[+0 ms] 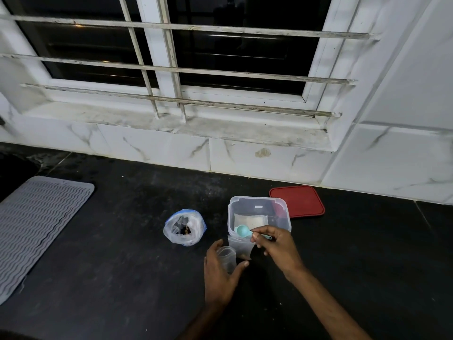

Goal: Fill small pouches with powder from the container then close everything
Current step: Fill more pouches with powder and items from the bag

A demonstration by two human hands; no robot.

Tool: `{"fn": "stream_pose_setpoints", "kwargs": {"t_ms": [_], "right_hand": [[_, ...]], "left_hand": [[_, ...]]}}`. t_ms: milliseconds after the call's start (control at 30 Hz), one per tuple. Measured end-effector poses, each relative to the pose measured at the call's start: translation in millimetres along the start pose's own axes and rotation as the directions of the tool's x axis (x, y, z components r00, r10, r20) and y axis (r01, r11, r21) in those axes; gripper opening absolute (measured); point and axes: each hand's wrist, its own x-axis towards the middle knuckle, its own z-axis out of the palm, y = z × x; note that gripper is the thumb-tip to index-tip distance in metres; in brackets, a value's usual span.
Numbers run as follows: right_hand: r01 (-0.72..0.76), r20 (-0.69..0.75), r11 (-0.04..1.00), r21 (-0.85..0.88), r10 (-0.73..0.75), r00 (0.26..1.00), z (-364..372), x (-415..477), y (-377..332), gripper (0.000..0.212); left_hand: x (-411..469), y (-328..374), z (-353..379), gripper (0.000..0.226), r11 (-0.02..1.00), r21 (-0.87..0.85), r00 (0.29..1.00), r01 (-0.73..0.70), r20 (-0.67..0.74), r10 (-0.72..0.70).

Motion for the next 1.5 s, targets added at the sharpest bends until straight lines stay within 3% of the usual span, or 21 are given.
{"fn": "stream_pose_setpoints", "kwargs": {"t_ms": [300, 400, 533, 600, 700, 833, 900, 1033, 1100, 1167, 1233, 1367, 1500], "right_hand": [[0.015, -0.036, 0.998, 0.058, -0.013, 0.999, 15, 8, -11, 0.008], [0.034, -0.052, 0.998, 0.051, -0.032, 0.998, 22, 10, -14, 0.009], [0.074, -0.042, 0.997, -0.024, -0.075, 0.996, 38, 16, -22, 0.011], [0.09, -0.031, 0.994, -0.068, -0.093, 0.995, 52, 21, -27, 0.012], [0.176, 0.002, 0.97, -0.168, -0.178, 0.984, 84, 30, -36, 0.009], [0.287, 0.032, 0.93, -0.231, -0.287, 0.957, 134, 45, -49, 0.008], [0.292, 0.028, 0.925, -0.242, -0.295, 0.955, 151, 51, -52, 0.008], [0.305, 0.003, 0.908, -0.288, -0.317, 0.948, 170, 66, -57, 0.007], [0.281, 0.004, 0.888, -0.363, -0.3, 0.954, 175, 73, -58, 0.006], [0.235, 0.031, 0.851, -0.471, -0.25, 0.968, 183, 77, -56, 0.006], [0.211, 0.078, 0.767, -0.606, -0.207, 0.975, 191, 80, -49, 0.009], [0.161, 0.138, 0.58, -0.799, -0.084, 0.987, 201, 84, -34, 0.019], [0.112, 0.142, 0.502, -0.858, 0.022, 0.99, 204, 85, -18, 0.022]], "left_hand": [[6, -5, -10, 0.089, 0.981, -0.193, 0.965, -0.034, 0.248, 0.082], [10, -8, -13, 0.09, 0.98, -0.199, 0.962, -0.017, 0.264, 0.07], [24, -13, -37, 0.064, 0.98, -0.197, 0.992, -0.001, 0.123, 0.026], [35, -12, -57, 0.046, 0.98, -0.2, 0.998, -0.009, -0.055, -0.002], [55, -16, -95, 0.03, 0.979, -0.201, 0.937, -0.015, -0.344, -0.056], [66, -22, -126, 0.024, 0.992, -0.101, 0.945, -0.076, -0.324, 0.039], [69, -20, -133, 0.018, 0.985, -0.132, 0.936, -0.114, -0.347, 0.062], [93, -31, -153, 0.01, 0.985, -0.173, 0.83, 0.003, -0.548, -0.099], [111, -46, -157, 0.026, 0.975, -0.096, 0.849, 0.203, -0.478, -0.224], [127, -63, -152, 0.056, 0.914, 0.053, 0.881, 0.402, -0.296, -0.37], [136, -75, -141, 0.072, 0.864, 0.204, 0.887, 0.461, -0.117, -0.446], [139, -82, -129, 0.046, 0.869, 0.172, 0.885, 0.463, -0.042, -0.463], [137, -79, -130, 0.023, 0.898, 0.086, 0.902, 0.431, -0.032, -0.43]]}}
